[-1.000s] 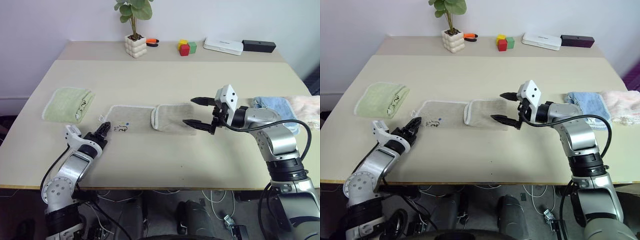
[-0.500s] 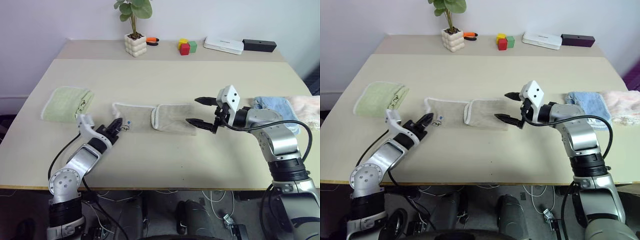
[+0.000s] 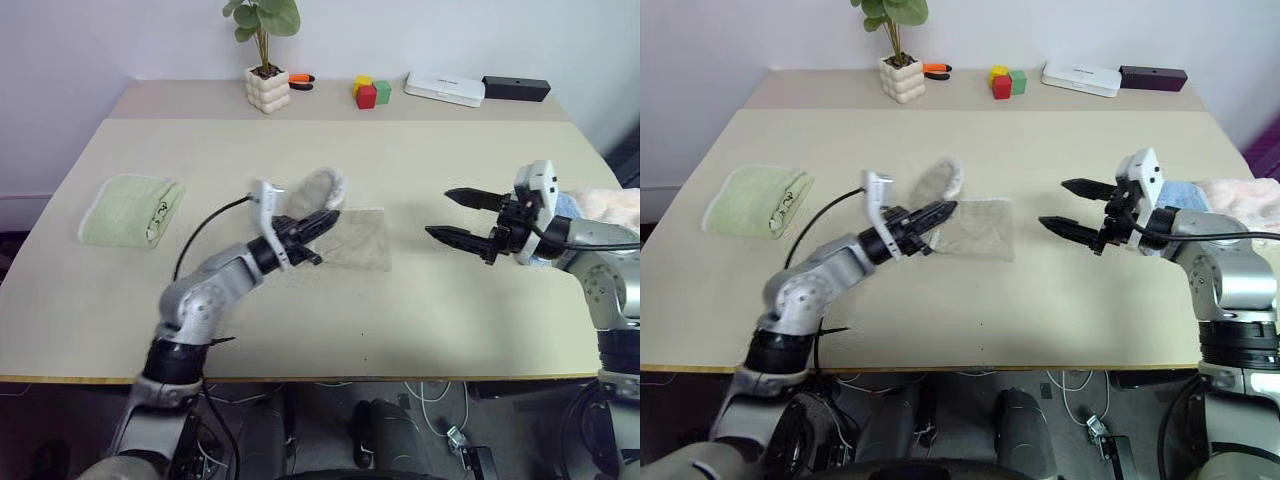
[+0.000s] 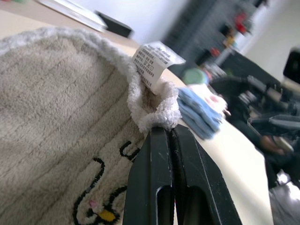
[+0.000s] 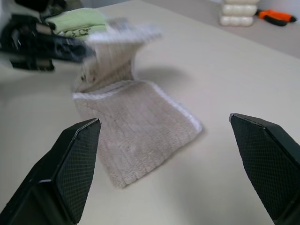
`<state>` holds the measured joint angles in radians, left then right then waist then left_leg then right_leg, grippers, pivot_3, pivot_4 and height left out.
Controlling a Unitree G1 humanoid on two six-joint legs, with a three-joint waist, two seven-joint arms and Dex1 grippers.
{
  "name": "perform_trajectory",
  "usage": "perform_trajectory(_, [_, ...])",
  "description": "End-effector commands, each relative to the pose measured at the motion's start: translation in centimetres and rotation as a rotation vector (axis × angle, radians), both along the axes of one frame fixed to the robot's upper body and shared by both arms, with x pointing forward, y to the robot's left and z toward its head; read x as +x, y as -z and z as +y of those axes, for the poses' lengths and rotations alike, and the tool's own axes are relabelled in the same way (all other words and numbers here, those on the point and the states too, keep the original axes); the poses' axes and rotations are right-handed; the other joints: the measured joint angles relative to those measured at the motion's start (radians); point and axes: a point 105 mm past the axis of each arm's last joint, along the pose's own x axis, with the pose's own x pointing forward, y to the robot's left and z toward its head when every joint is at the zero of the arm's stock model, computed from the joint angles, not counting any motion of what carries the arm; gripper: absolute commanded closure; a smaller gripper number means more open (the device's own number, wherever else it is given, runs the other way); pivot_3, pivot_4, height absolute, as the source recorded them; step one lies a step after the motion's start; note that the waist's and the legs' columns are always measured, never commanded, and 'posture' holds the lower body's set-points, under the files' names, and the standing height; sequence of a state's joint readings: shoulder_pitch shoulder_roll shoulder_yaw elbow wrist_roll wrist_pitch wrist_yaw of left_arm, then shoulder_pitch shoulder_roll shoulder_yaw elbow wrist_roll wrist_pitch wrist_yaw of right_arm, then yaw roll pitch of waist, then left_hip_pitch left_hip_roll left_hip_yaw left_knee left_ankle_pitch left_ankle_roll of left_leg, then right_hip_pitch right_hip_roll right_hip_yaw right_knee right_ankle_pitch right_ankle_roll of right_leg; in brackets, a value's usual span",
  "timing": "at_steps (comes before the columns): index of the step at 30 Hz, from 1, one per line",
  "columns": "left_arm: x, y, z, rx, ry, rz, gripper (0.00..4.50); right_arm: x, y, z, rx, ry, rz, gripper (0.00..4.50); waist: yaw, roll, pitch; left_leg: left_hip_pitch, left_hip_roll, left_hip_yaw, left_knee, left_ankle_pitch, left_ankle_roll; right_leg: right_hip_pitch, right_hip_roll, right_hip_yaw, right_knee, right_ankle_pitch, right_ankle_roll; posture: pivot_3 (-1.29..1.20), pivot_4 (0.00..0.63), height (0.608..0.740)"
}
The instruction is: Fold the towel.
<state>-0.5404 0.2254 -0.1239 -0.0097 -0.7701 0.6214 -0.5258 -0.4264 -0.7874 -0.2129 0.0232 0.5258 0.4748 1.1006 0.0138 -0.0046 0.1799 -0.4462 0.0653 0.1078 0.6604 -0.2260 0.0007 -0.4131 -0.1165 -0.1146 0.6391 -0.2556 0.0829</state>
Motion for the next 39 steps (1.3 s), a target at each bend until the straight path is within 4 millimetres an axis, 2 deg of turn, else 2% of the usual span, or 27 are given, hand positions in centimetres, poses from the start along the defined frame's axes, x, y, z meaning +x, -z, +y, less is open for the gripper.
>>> perform_trajectory(1, [-0.2,-0.2,-2.4,0.031,0.118,-0.060,4.45,-0.9,-1.7,-0.7,-0.015,0.027,-0.065,0.00,0.002,0.000,0.000,0.000,0.000,0.000,0.000,0.000,0.000,0.000,0.000,0.000,0.000,0.000,0.000,0.00,0.150,0.740])
perform_trajectory(6, [0.0,0.6,-3.7,0.084,0.210,-0.093,4.45,-1.7,-1.6,-1.2,-0.021,0.067,-0.064,0.00,0.000,0.000,0.000,-0.001,0.000,0.000,0.000,0.000,0.000,0.000,0.000,0.000,-0.001,0.000,0.000,0.00,0.150,0.740])
perform_trajectory(8, [0.2,1.6,-4.1,0.136,0.226,-0.077,4.45,-1.9,-1.6,-1.4,-0.021,0.083,-0.067,0.00,0.000,0.000,0.000,-0.001,0.000,-0.001,0.000,0.000,0.000,0.000,0.000,-0.001,-0.001,0.000,0.000,0.00,0.150,0.740])
perform_trajectory(15, [1.0,3.7,-4.4,0.193,0.242,-0.022,4.45,-2.3,-1.6,-1.6,-0.023,0.114,-0.076,0.00,0.001,0.000,0.000,-0.001,0.000,-0.002,0.000,-0.001,0.001,0.000,0.000,0.000,-0.003,0.000,0.000,0.00,0.150,0.740])
perform_trajectory(19, [0.5,3.5,-5.1,0.165,0.279,-0.014,3.26,-2.2,-1.7,-1.4,-0.018,0.116,-0.080,0.00,0.000,0.000,0.000,-0.002,0.000,-0.003,0.000,-0.001,0.002,0.000,0.000,0.000,-0.003,0.000,0.001,0.00,0.150,0.740])
perform_trajectory(22, [0.1,3.6,-5.4,0.161,0.294,-0.026,1.74,-1.9,-1.7,-1.0,-0.012,0.108,-0.084,0.00,0.000,0.000,0.000,-0.002,0.000,-0.003,0.000,-0.001,0.002,0.000,0.000,0.000,-0.003,0.001,0.001,0.00,0.150,0.740])
perform_trajectory(26, [-1.0,2.6,-5.0,0.122,0.358,-0.061,0.01,-1.3,-1.8,-0.4,-0.001,0.094,-0.093,0.00,-0.004,0.000,0.000,-0.002,0.000,-0.003,0.000,-0.001,0.002,0.000,0.000,0.000,-0.003,0.001,0.001,0.00,0.150,0.740])
perform_trajectory(28, [-1.9,1.5,-4.6,0.087,0.401,-0.108,0.01,-0.9,-2.0,0.1,0.009,0.085,-0.105,0.00,-0.004,0.000,0.000,-0.002,0.000,-0.003,0.000,-0.001,0.002,0.000,0.000,0.000,-0.003,0.001,0.001,0.00,0.150,0.740])
perform_trajectory(31, [-1.9,-0.2,-3.6,0.042,0.376,-0.168,0.01,0.6,-3.1,0.5,0.077,0.125,-0.152,0.00,-0.003,0.001,0.000,-0.002,0.001,-0.002,0.000,-0.001,0.002,0.000,0.000,0.000,-0.003,0.001,0.002,0.00,0.150,0.740])
perform_trajectory(34, [0.2,-3.0,-1.3,-0.050,0.205,-0.214,0.01,2.3,-4.2,1.5,0.191,0.185,-0.197,0.00,-0.004,0.001,0.000,-0.002,0.001,-0.002,0.001,-0.001,0.002,0.000,0.000,0.000,-0.003,0.001,0.001,0.00,0.150,0.740])
perform_trajectory(37, [1.5,-4.1,0.0,-0.114,0.105,-0.178,0.01,3.0,-4.8,2.1,0.311,0.211,-0.189,0.00,0.000,0.001,0.000,-0.002,0.001,-0.003,0.001,-0.001,0.002,0.000,0.000,-0.001,-0.003,0.003,0.004,0.00,0.150,0.740])
perform_trajectory(39, [3.5,-4.4,2.0,-0.113,-0.077,-0.195,0.52,2.9,-4.2,4.3,0.361,0.188,-0.162,0.54,0.000,0.001,0.000,-0.002,0.000,-0.002,0.001,-0.001,0.002,0.001,0.000,-0.001,-0.003,0.004,0.006,0.00,0.150,0.740])
